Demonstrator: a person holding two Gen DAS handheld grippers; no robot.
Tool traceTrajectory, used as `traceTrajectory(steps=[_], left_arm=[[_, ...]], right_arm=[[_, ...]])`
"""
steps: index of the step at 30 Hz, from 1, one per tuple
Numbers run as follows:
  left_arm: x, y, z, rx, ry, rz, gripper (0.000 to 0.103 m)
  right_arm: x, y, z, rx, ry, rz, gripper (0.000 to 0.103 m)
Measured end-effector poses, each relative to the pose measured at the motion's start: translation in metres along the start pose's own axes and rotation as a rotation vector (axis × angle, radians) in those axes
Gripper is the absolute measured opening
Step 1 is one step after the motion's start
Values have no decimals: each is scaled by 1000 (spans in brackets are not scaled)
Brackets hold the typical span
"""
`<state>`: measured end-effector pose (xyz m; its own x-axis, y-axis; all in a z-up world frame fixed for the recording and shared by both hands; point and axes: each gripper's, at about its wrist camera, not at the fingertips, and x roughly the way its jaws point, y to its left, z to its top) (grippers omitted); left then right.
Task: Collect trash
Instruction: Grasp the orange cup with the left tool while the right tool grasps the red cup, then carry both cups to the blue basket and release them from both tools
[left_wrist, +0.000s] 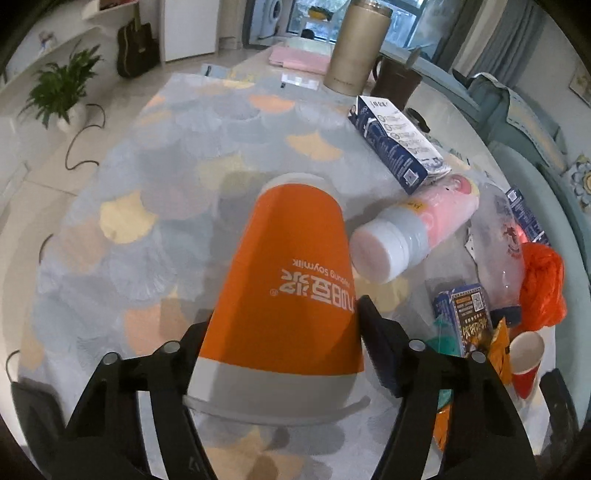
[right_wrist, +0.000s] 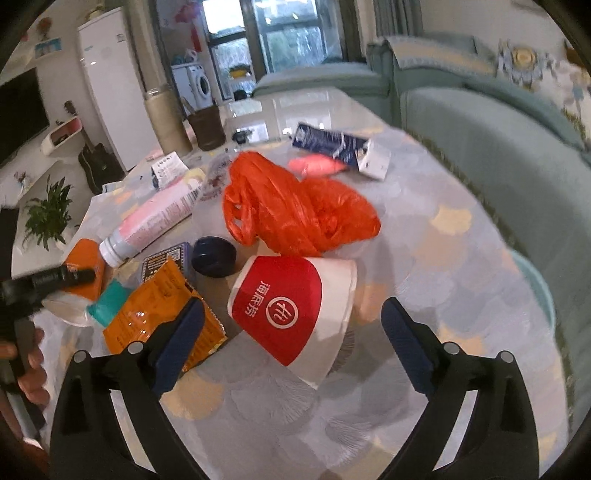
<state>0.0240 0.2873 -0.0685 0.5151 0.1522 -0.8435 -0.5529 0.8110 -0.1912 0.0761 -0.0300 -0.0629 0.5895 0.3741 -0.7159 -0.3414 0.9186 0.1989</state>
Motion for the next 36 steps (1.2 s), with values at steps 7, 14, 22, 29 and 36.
traceTrajectory(steps=[7, 14, 22, 29, 36], left_arm=[[-11, -5, -2, 14, -55, 27, 60], [-37, -15, 2, 18, -159, -21, 60], [-70, -52, -4, 110, -257, -120, 60], [-99, -132, -17, 235, -251, -294, 60], [-106, -253, -46, 396, -271, -392, 60]], right_arm=[[29, -3, 13, 84, 95, 10, 92], [32, -2, 10, 70, 104, -1, 78], [-12, -15, 13, 45, 13, -20, 77], [-73, -68, 39, 70, -109, -86, 77], [-105, -153, 61, 124, -175, -223, 77]])
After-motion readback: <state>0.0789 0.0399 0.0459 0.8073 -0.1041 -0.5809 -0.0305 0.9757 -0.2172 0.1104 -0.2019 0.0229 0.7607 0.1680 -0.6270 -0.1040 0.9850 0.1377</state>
